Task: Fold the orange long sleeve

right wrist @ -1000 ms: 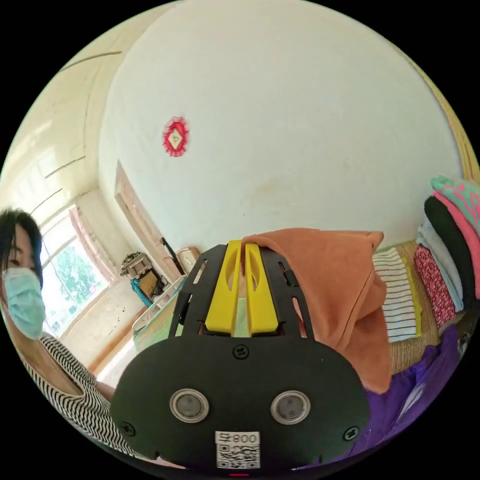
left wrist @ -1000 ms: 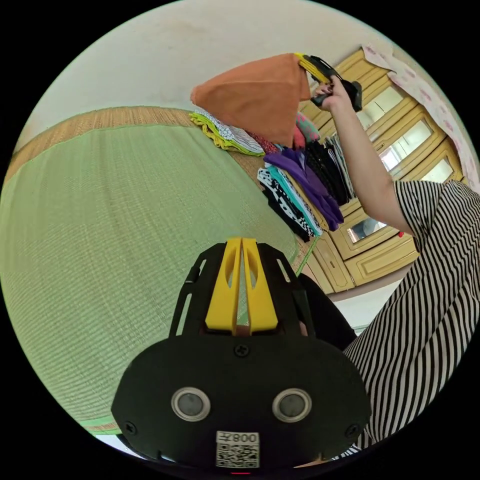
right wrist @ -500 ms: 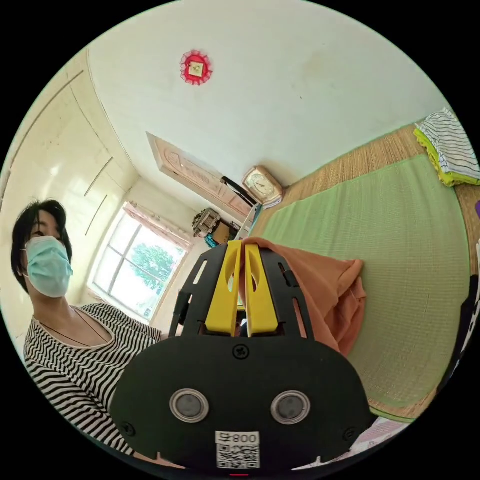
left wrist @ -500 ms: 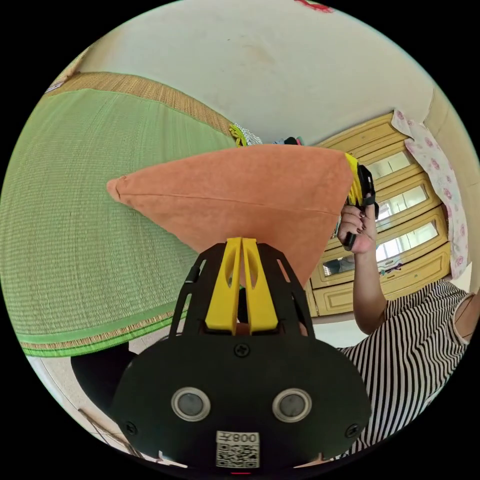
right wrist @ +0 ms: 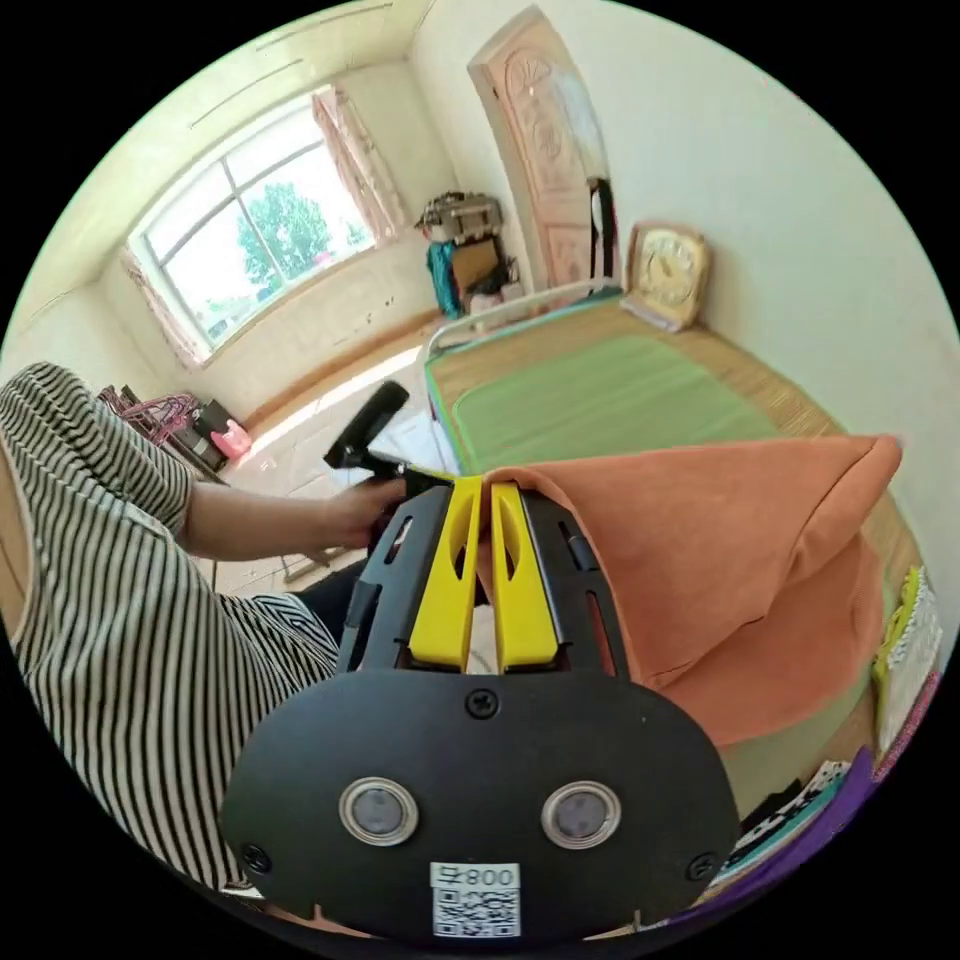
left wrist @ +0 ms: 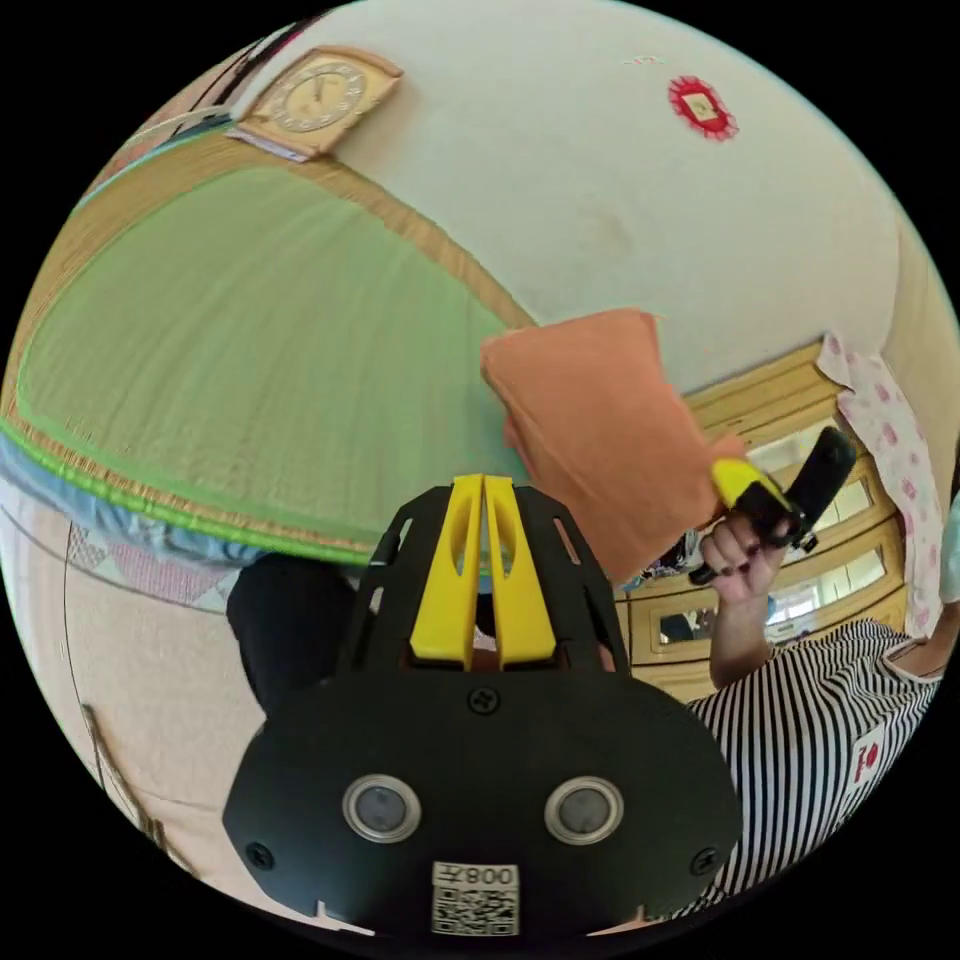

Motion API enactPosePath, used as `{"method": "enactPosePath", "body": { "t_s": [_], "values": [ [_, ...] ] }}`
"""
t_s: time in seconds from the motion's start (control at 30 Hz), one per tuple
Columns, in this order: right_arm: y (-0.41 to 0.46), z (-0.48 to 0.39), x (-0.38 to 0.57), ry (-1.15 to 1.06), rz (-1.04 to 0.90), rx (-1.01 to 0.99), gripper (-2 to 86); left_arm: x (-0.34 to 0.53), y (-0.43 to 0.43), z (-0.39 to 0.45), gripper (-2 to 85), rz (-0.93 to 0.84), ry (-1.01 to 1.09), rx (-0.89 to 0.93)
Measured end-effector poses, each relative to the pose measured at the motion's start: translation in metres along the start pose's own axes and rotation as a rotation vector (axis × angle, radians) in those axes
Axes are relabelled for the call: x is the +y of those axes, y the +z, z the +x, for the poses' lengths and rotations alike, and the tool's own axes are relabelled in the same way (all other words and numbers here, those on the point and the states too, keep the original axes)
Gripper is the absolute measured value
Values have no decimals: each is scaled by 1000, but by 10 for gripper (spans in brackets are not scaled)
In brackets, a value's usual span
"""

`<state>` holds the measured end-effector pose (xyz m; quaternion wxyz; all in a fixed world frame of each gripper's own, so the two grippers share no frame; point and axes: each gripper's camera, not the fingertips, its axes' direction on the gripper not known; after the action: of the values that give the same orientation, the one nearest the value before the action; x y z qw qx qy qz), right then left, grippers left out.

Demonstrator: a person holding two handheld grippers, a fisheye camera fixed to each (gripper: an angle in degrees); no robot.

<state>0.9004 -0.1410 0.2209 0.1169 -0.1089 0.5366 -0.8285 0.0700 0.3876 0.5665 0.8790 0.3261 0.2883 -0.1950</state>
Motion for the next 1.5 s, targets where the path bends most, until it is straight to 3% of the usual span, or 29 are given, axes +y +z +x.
{"method": "enactPosePath", "body": {
  "t_s": [0.13,0.23,0.33,0.47,0.53,0.7,0.83,1.07,1.27,1.5],
  "values": [
    [180,21,40,122,-422,-231,6,17,-36,-12,13,12,-29,-72],
    [198,23,63,162,-404,-478,3,4,-32,9,35,-39,88,-75],
    [185,44,78,252,-320,-558,3,-21,-2,36,75,-118,203,-46],
    [139,95,96,392,-156,-444,10,-63,55,76,106,-198,321,-35],
    [101,139,106,496,-58,-254,23,-80,74,88,124,-202,327,-80],
    [45,222,104,627,103,14,76,-112,78,104,169,-51,239,-219],
    [52,275,82,660,92,119,93,-127,75,106,172,-1,196,-277],
    [108,332,68,721,-50,74,74,-154,93,90,62,-161,139,-322],
    [105,342,78,681,-25,-74,39,-144,62,80,31,-117,132,-223],
    [52,264,104,406,99,-398,30,-109,-25,67,27,29,113,-118]
  ]
}}
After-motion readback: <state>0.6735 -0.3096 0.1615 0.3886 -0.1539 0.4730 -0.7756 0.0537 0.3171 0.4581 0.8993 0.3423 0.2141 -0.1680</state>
